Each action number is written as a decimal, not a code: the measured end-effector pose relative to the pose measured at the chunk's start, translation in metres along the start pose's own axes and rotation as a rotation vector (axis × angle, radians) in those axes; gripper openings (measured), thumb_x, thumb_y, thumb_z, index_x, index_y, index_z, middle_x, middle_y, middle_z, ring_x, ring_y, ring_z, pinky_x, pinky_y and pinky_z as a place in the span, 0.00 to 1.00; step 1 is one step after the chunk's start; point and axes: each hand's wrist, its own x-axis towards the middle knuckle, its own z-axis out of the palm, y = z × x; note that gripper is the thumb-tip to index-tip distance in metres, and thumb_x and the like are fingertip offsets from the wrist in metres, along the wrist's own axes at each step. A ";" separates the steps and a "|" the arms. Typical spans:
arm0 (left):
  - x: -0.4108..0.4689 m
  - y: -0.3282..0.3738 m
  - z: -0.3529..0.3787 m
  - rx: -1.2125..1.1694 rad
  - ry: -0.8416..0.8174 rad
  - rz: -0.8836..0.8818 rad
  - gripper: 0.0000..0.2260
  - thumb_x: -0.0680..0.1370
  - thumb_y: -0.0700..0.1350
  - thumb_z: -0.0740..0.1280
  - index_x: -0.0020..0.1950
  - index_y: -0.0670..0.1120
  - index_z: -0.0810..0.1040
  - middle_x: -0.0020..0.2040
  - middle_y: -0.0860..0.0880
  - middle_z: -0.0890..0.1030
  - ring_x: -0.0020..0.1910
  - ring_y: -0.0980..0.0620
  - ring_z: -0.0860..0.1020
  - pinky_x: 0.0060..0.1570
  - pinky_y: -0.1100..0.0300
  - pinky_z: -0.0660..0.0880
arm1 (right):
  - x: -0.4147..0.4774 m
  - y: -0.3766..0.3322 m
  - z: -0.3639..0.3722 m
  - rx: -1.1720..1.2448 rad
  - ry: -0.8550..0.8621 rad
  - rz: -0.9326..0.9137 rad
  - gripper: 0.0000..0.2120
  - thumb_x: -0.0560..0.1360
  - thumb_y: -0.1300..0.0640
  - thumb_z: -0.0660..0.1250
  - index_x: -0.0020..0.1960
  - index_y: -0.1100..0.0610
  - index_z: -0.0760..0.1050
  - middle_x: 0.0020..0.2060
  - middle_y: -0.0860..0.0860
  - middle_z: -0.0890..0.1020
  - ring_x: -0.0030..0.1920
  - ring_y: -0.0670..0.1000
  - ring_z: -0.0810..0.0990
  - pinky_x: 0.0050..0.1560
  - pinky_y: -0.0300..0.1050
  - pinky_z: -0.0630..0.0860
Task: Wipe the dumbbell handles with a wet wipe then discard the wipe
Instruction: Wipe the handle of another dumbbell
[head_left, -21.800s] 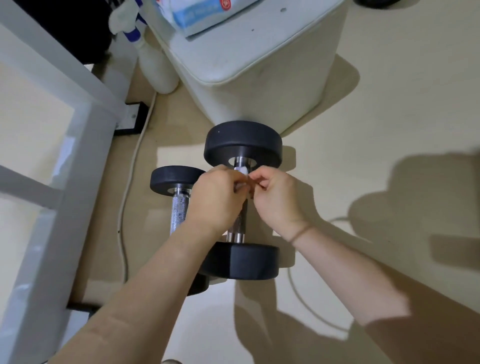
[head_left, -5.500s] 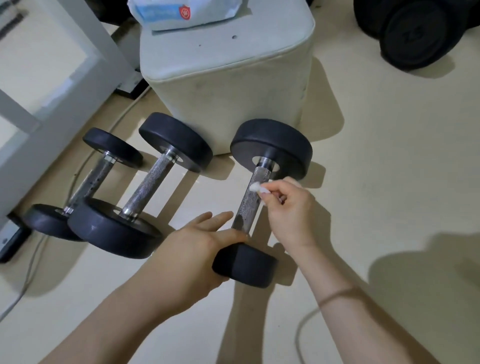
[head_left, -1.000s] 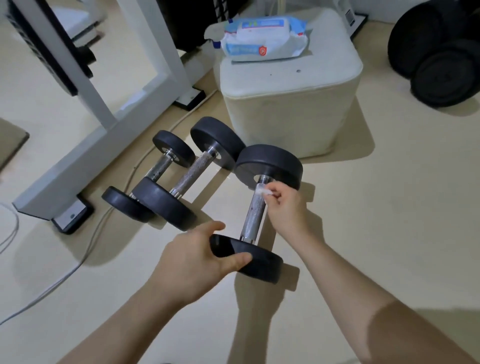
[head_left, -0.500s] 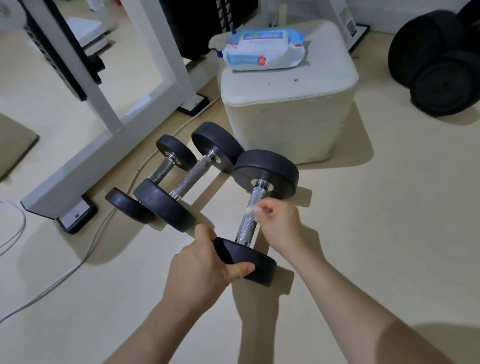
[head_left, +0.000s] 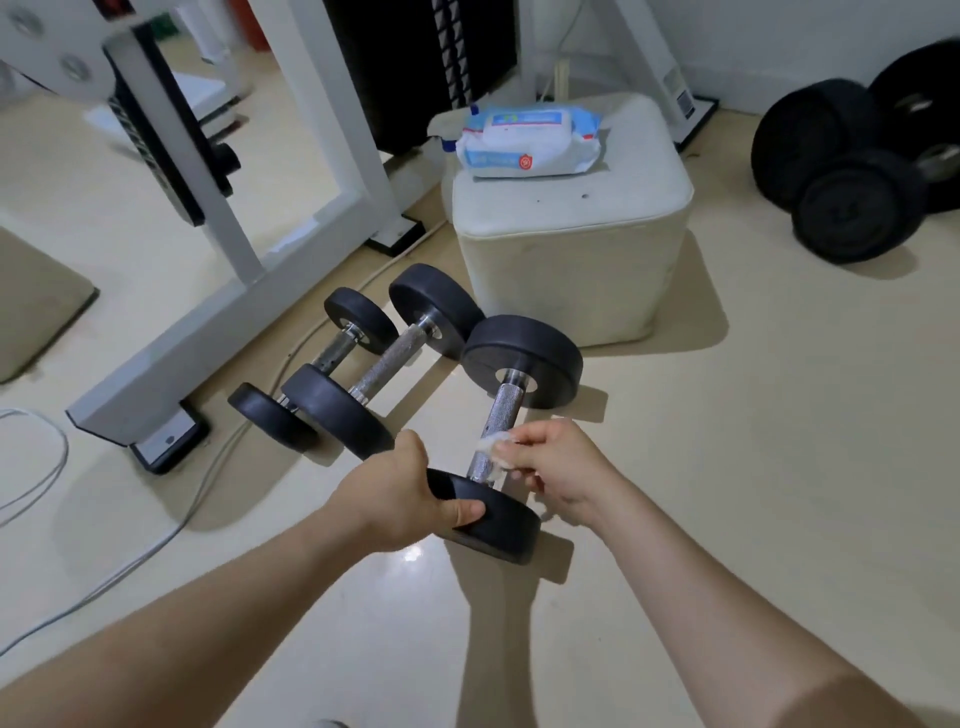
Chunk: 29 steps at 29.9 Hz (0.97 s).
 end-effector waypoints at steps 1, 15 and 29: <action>0.002 0.002 -0.011 0.022 -0.031 0.035 0.31 0.70 0.66 0.67 0.62 0.46 0.66 0.57 0.48 0.77 0.52 0.49 0.75 0.48 0.58 0.74 | -0.008 -0.009 -0.002 0.095 -0.007 -0.010 0.03 0.73 0.58 0.71 0.45 0.56 0.83 0.35 0.50 0.80 0.32 0.45 0.72 0.34 0.42 0.69; -0.020 0.028 -0.163 -0.742 -0.185 0.549 0.04 0.69 0.40 0.75 0.42 0.43 0.84 0.39 0.42 0.83 0.37 0.51 0.79 0.44 0.56 0.77 | -0.105 -0.161 0.015 -0.015 0.253 -0.381 0.06 0.76 0.62 0.67 0.40 0.59 0.80 0.28 0.50 0.79 0.26 0.43 0.72 0.32 0.36 0.69; -0.012 0.096 -0.145 -1.243 -0.499 0.812 0.13 0.63 0.54 0.73 0.38 0.45 0.85 0.36 0.46 0.83 0.35 0.51 0.78 0.37 0.61 0.70 | -0.181 -0.226 -0.003 -0.114 0.343 -0.065 0.08 0.74 0.48 0.67 0.48 0.52 0.80 0.45 0.51 0.81 0.48 0.49 0.79 0.52 0.47 0.74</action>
